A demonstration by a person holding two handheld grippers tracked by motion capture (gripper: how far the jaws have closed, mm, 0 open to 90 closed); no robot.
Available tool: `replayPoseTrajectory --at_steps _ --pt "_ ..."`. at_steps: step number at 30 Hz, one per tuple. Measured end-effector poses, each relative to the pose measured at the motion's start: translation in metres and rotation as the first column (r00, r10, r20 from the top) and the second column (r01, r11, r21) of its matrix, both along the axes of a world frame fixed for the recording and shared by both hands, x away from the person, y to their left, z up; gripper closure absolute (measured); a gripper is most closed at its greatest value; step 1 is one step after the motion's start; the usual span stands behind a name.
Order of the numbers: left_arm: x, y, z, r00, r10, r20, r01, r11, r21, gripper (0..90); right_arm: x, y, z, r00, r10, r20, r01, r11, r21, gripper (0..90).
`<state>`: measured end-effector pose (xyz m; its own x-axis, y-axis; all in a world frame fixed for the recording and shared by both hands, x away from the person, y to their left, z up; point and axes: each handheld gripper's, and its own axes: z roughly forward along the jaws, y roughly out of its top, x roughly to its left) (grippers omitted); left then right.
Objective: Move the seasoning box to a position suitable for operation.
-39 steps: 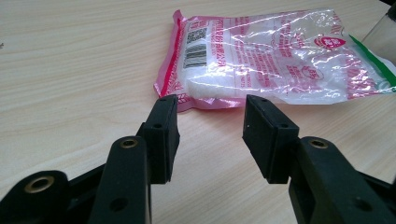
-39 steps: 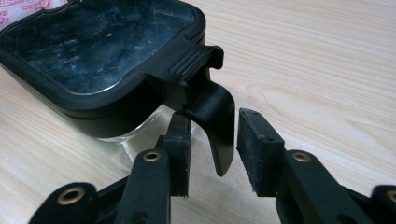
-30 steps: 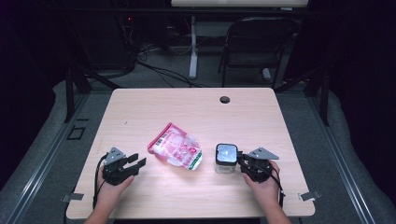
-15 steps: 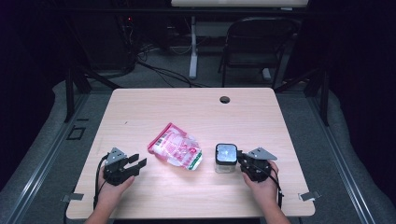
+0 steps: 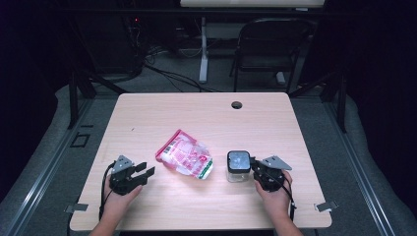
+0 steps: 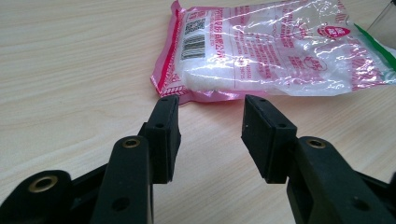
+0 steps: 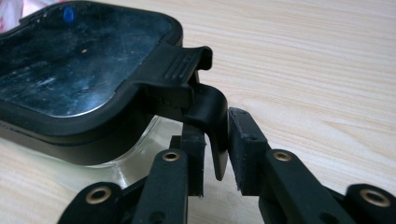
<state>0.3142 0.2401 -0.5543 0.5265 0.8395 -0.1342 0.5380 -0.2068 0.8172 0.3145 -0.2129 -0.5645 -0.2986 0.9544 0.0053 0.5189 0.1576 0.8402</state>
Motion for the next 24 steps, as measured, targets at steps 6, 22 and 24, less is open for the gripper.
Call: replayPoseTrajectory --at_steps 6,22,24 --pt "-0.0002 0.0013 -0.0005 1.0 0.003 0.0 -0.003 1.0 0.005 56.5 0.0012 0.0004 -0.0002 0.9993 -0.035 0.012 0.035 0.9994 -0.007 80.4" --pt "-0.0065 0.0081 0.001 0.9996 0.028 0.005 -0.028 0.9996 0.009 56.5 0.0067 -0.0052 0.002 0.9966 -0.073 0.039 0.072 0.9972 0.02 83.0" --pt "-0.0069 0.0066 0.0013 0.9997 0.024 0.009 -0.024 0.9997 0.002 56.5 0.0052 -0.003 0.0032 0.9971 -0.062 0.045 0.061 0.9979 0.023 83.1"
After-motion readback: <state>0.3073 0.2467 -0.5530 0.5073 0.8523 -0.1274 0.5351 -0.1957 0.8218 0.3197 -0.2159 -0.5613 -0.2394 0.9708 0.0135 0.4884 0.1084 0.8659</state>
